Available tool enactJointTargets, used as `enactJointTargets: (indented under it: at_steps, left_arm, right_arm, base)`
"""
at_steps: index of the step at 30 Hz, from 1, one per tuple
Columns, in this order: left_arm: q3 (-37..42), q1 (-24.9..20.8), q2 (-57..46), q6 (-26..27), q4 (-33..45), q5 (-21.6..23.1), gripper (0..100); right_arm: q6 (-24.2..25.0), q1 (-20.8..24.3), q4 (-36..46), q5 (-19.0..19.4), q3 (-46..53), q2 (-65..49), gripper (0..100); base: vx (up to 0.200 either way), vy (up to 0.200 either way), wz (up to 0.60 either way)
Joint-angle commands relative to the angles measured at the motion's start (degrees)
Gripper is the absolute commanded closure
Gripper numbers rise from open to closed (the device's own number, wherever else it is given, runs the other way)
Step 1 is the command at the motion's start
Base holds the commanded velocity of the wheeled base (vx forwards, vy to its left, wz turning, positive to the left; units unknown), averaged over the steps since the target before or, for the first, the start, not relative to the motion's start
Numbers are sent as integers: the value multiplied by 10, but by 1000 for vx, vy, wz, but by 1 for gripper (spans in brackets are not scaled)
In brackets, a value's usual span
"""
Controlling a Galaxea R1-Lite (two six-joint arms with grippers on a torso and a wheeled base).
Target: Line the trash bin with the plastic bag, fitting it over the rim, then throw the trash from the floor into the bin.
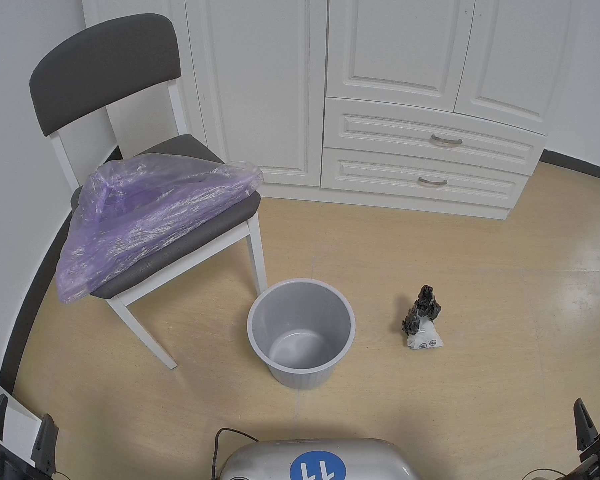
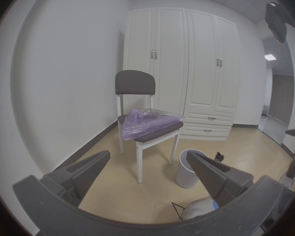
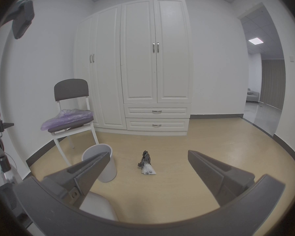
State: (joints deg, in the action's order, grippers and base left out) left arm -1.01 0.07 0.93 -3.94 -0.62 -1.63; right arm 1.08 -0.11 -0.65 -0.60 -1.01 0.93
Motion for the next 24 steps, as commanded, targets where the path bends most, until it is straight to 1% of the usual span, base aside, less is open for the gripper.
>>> enactJointTargets:
  at_steps: [1,2,4,6,7,8,9,12,13,15,16,17,20,22,23,24]
  left_arm:
    - [9,0,-9,-6,-1,-10,0]
    - [10,0,-9,-5,-3,-13,0]
    - [10,0,-9,19,-18,-12,0]
    - [10,-1,-9,89,-62,-7,0]
    - [10,-1,-9,109,-68,-3,0]
    - [10,-1,-9,109,-68,-3,0]
    - [10,-1,-9,112,-62,9,0]
    - [10,-1,-9,91,-63,14,0]
    - [10,-1,-9,71,-67,12,0]
    - [10,-1,-9,47,-74,11,0]
    - [10,-1,-9,42,-76,11,0]
    - [10,-1,-9,31,-78,14,0]
    - [-4,-1,-9,27,-73,21,0]
    - [-14,-2,-8,26,-69,29,0]
    - [-31,-3,5,27,-57,48,0]
    - [-40,-5,16,30,-50,54,0]
  right_arm:
    - [7,1,-1,-7,10,-9,0]
    - [5,0,-1,-9,10,-9,0]
    - [-15,-2,-1,-8,10,-9,0]
    - [-40,-1,-2,8,10,-9,0]
    - [-45,-1,-3,15,10,-9,0]
    - [-45,-1,-3,15,10,-9,0]
    - [-48,-1,-3,18,10,-9,0]
    - [-39,-1,-17,17,9,-9,0]
    - [-21,1,-34,14,0,-9,0]
    - [36,1,-45,12,-24,-9,0]
    - [50,1,-39,12,-29,-8,0]
    - [60,2,-13,17,-29,-4,0]
    - [59,7,13,22,-41,20,0]
    - [59,13,7,24,-51,36,0]
    - [59,21,-10,29,-77,76,0]
    - [59,24,-20,29,-89,100,0]
  base:
    - [0,0,0]
    - [0,0,0]
    - [0,0,0]
    - [0,0,0]
    - [0,0,0]
    - [0,0,0]
    - [0,0,0]
    - [0,0,0]
    - [0,0,0]
    - [0,0,0]
    - [0,0,0]
    - [0,0,0]
    - [0,0,0]
    - [0,0,0]
    - [0,0,0]
    - [0,0,0]
